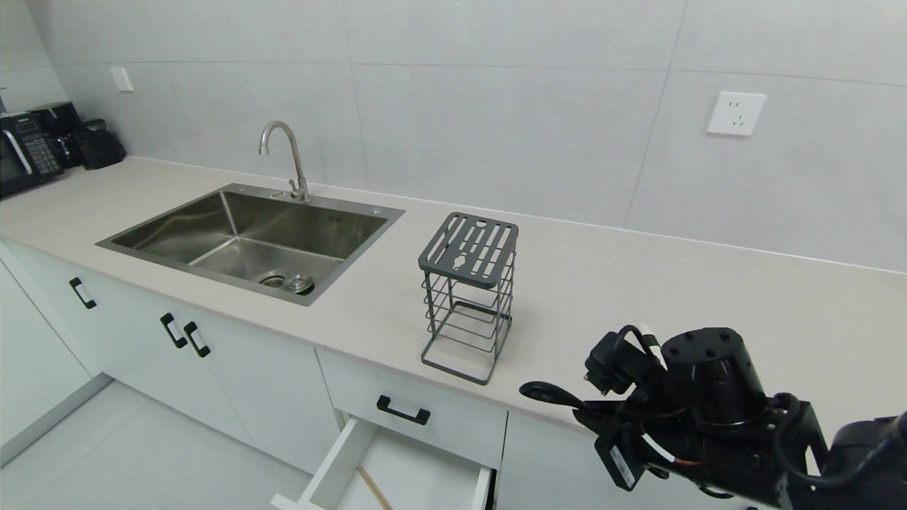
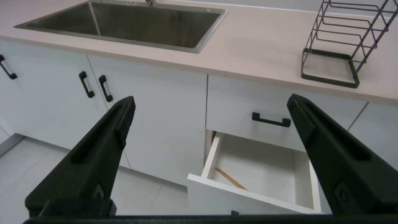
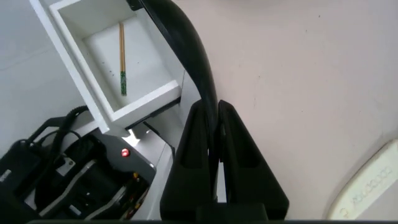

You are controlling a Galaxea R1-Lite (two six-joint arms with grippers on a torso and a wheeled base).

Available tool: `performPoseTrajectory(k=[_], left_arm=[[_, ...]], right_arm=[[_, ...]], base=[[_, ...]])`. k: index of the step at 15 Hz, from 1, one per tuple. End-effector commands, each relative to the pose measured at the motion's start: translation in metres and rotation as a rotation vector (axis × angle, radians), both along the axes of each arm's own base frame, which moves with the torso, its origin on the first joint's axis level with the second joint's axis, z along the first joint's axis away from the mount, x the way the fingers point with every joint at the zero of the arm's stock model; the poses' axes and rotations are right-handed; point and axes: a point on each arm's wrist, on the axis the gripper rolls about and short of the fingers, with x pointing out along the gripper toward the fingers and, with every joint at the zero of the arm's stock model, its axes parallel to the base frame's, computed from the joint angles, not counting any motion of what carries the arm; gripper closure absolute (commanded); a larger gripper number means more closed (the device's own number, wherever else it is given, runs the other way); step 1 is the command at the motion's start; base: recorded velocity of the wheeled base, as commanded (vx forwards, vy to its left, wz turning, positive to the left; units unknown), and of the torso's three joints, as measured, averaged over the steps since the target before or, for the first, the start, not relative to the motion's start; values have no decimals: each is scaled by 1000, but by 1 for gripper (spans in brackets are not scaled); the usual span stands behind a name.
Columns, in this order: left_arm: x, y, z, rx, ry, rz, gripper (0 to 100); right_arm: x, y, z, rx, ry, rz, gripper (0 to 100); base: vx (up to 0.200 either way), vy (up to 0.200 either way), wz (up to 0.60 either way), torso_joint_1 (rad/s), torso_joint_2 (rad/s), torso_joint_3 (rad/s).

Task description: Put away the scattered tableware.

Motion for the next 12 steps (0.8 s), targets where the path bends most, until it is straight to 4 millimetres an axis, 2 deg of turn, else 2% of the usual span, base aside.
performPoseTrajectory(k=[1,4,7,8,12], left_arm=[[0,0,0,0,1,0,0],[0,0,0,0,1,-1,0],[0,0,0,0,1,0,0],[0,0,0,0,1,0,0],[0,0,0,0,1,0,0]], right_arm=[[-1,1,4,3,-17,64,100],[3,8,12,41,-72,178,100],[-7,35,20,92,-95,323,100],[-4,42,26,103,-124,365,100],[-10,63,21,118,-102,411,100]], base=[[0,0,0,0,0,0],[0,0,0,0,0,0],[0,0,0,0,0,0],[0,0,0,0,0,0],[0,0,0,0,0,0]])
